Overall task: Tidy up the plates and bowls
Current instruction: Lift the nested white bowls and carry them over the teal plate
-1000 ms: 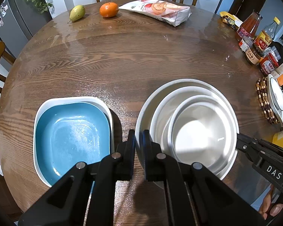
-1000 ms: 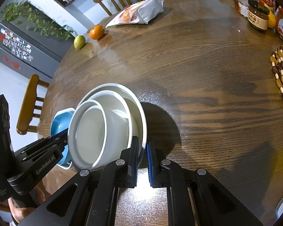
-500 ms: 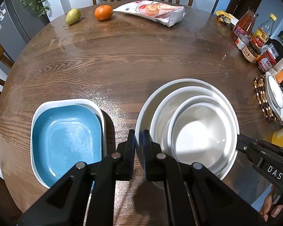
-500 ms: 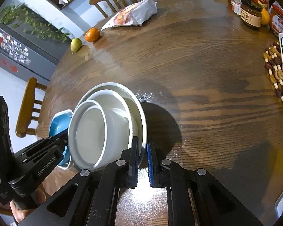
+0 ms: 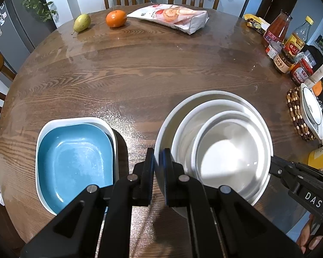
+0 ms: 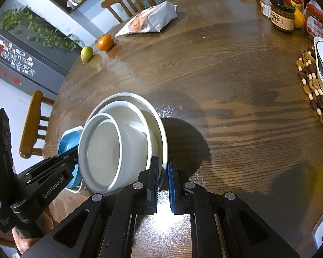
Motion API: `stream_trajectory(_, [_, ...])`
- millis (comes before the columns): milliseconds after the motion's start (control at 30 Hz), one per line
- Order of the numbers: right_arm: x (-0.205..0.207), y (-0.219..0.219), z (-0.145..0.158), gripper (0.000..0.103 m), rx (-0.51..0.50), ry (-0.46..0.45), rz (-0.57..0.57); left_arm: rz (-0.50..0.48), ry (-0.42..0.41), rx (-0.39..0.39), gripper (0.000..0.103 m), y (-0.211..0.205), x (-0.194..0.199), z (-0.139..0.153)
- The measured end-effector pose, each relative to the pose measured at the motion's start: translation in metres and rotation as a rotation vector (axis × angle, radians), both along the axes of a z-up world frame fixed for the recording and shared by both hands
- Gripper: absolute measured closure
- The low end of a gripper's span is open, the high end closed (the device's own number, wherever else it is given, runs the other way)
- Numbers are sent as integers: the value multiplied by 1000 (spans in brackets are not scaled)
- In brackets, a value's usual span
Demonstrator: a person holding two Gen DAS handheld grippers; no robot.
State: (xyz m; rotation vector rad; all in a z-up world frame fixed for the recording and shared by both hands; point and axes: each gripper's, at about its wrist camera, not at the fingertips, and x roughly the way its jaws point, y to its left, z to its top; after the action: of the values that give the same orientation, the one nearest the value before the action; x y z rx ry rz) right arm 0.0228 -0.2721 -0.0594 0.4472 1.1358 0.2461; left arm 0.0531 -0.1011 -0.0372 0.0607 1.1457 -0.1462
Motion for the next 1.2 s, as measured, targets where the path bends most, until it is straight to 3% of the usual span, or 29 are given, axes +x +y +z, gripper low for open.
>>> stream_trajectory(1200, [0,23,33,91,-10,-78,51,72,-86,-19,100,27,-11,31])
